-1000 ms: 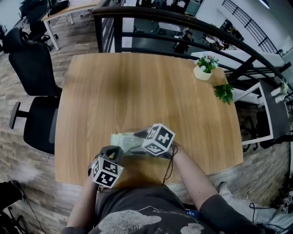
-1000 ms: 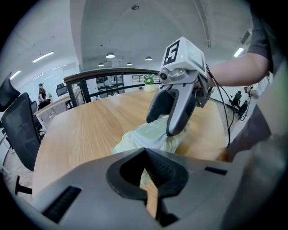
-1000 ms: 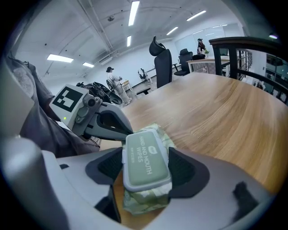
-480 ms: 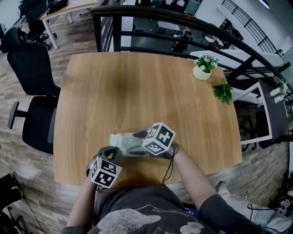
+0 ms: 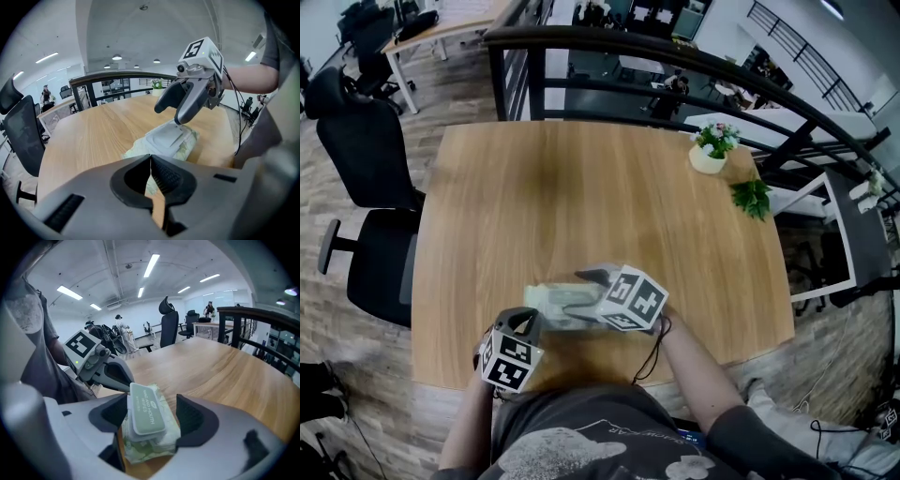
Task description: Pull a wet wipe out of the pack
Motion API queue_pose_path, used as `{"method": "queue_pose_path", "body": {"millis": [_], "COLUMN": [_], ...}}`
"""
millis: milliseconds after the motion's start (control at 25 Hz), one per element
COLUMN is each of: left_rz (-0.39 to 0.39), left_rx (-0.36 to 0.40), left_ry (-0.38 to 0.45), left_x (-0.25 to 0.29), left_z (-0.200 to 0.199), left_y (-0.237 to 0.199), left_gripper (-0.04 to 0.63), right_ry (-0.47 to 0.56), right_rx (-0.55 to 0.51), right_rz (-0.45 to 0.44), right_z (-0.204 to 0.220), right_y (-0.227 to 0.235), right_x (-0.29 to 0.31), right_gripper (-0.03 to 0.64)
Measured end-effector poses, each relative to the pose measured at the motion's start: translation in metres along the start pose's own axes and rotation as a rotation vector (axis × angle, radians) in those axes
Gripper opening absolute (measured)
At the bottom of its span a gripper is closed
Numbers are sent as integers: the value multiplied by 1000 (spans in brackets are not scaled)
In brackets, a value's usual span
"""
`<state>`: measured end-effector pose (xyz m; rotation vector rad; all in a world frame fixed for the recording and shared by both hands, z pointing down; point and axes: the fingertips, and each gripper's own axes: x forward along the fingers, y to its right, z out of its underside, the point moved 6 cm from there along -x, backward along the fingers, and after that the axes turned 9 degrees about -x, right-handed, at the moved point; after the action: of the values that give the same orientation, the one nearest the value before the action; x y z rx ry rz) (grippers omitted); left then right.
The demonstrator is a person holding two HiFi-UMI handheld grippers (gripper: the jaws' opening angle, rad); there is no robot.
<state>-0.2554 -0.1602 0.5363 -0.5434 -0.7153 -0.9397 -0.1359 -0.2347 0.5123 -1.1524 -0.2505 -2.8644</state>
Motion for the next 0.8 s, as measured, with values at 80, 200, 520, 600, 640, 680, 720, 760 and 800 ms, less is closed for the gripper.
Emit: {"method": "queue_pose_path", "body": {"millis": [80,200,520,600,640,680,720,760,800], "left_rz": [-7,-11,3,0,0,-1,-3,-5,-8], "left_rx": [-1,-1,78,97,106,113,119,124,131], "left_ry": [22,66,86,82,81,80,82,85,89], "left_x": [-5,-11,-6,-2,0,2,4,5,6], "left_z": [-5,-18,-32,-33,-33,-33,-33,-34,-35], "left_y": [-3,-2,20,26,29,31,34,36,37], "left_gripper": [12,13,14,14,14,14,14,14,14], "right_ry": [15,27,118,143,154,165,173,177,178], "right_rx": [-13,-31,84,115,128,142,158,174,186], "right_rz": [33,73,203,260,286,305,318,327,334], "right_z": [-3,-6,3,6,7,8,10,13,16], "right_y": [3,5,27,34,37,39,40,41,42], "right_x": [-5,-11,-31,-36,-38,-38,-38,-37,-35], "right_gripper": [334,334,331,331,331,331,331,331,331]}}
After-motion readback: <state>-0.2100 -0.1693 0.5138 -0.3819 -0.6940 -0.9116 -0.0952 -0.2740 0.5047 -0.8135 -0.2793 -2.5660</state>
